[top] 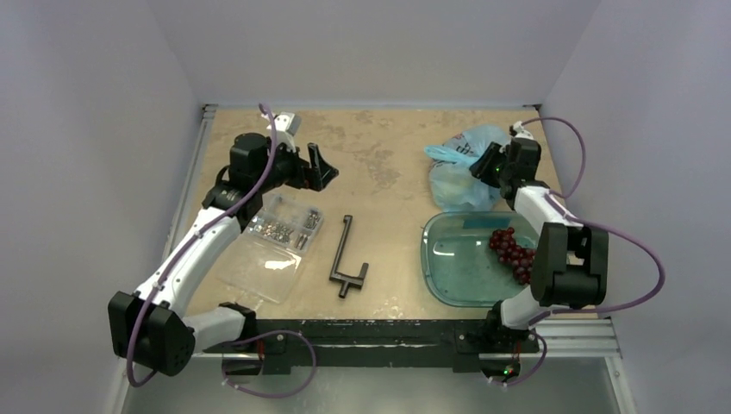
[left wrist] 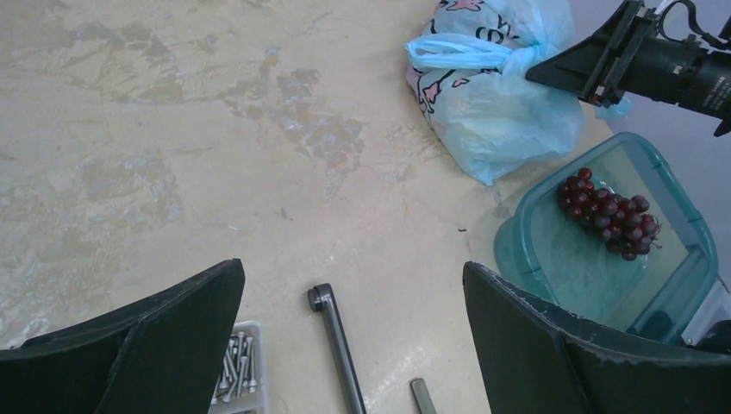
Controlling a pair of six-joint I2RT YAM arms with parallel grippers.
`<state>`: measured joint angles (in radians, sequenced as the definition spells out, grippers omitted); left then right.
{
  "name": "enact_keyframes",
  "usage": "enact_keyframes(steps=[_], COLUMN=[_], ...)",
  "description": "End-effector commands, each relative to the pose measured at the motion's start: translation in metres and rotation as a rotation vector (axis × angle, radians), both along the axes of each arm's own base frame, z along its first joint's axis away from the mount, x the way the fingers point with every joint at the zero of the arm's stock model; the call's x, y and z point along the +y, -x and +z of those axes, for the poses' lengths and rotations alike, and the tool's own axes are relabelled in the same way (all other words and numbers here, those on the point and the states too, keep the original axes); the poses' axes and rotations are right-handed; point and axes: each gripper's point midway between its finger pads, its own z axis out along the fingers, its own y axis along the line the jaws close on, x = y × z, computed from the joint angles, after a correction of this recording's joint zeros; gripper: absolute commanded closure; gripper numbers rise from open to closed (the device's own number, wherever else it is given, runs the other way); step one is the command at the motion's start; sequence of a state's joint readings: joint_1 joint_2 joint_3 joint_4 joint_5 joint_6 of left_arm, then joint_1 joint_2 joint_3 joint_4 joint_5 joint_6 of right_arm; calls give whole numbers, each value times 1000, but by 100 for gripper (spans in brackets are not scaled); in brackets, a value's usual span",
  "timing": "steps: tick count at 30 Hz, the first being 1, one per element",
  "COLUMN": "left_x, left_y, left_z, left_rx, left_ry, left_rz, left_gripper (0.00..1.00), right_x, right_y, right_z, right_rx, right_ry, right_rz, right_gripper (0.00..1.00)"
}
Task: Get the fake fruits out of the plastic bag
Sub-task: Move the plastic bag to the center of the board.
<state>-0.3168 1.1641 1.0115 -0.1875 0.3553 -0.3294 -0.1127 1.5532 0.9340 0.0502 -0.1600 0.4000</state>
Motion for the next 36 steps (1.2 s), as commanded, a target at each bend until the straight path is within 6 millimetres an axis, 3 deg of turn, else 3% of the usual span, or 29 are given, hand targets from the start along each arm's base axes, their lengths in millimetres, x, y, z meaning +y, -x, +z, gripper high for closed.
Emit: enact_keyframes(steps=[1,8,12,16,25,28,31,36], left_x=[-5,-32,-54,-73,-94,-103,-108,-109], left_y=[-11,-11,-12,-11,-2,0,0,2], left_z=[-10,-16,-2,12,-18,-24,-29,-28], left_rx=[31,67,137,123,174,213,250,253], left_ry=[-20,18,80,23,-6,7,21,3], left_rz=[-31,-159,-198,-254,-361,-385,-392,-390], left_gripper=[0,0,5,6,10,11,13,15], right_x=[53,124,151,186,263,280,293,284], right_y=[0,13,27,41,65,73,80,95], right_z=[32,23,22,29,39,43,45,44], right_rx=[-112,-107,-131,-147,-136,-146,-133,-112], right_ry=[-28,-70,-111,-164,-382,-452,-471,-373], right_rz=[147,275,298,331,293,280,318,369], right_gripper=[68,81,85,85,83,81,71,54])
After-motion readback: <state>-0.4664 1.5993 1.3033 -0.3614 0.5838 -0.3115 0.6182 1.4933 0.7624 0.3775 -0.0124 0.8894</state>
